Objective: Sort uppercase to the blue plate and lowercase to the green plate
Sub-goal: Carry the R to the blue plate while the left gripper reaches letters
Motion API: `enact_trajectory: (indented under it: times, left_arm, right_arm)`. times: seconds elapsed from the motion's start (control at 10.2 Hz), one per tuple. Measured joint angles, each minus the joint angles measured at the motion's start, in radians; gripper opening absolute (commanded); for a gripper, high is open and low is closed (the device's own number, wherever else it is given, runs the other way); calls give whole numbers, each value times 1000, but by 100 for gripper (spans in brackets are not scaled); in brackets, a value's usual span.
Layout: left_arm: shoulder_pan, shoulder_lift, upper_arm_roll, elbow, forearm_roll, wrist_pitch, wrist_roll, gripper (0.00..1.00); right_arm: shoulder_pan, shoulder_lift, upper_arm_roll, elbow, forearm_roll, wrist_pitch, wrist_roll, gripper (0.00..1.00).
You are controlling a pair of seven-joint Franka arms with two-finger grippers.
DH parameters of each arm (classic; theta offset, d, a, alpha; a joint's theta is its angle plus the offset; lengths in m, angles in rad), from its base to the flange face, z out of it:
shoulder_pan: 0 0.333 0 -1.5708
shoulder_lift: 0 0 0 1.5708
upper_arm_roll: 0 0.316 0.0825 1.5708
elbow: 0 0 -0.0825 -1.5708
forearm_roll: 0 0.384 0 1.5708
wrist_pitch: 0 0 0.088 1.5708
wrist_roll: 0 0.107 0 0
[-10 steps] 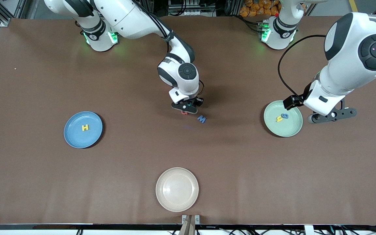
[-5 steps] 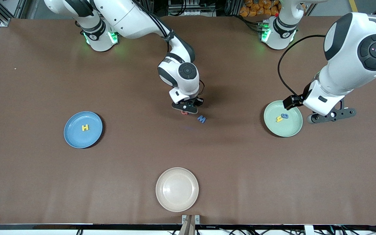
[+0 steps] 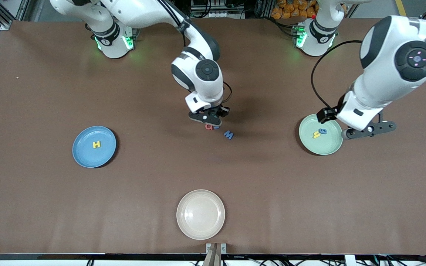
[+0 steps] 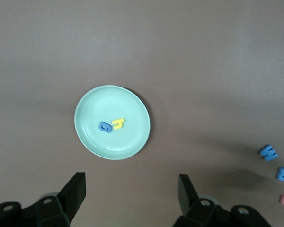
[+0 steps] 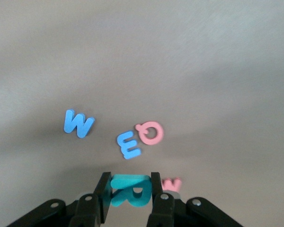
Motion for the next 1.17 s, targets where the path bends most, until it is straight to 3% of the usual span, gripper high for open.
enact_trajectory:
  times: [0.39, 0.59, 0.88, 1.17]
  left_arm:
    - [-138, 14, -19, -97, -20, 113, -355, 88]
    - [-186, 26, -34, -145, -66, 188, -483, 88]
    - [-271, 71, -42, -186, -67, 296, -647, 88]
    - [-331, 119, -44, -229, -68, 423, -739, 88]
  right_arm:
    - [-249, -205, -2, -26, 31, -235, -290, 3]
    - [-436, -273, -5, -104, 32, -263, -498, 3]
    - [-665, -274, -57, -202, 31, -235, -808, 3]
    - [-743, -189, -124, -228, 31, -142, -947, 6]
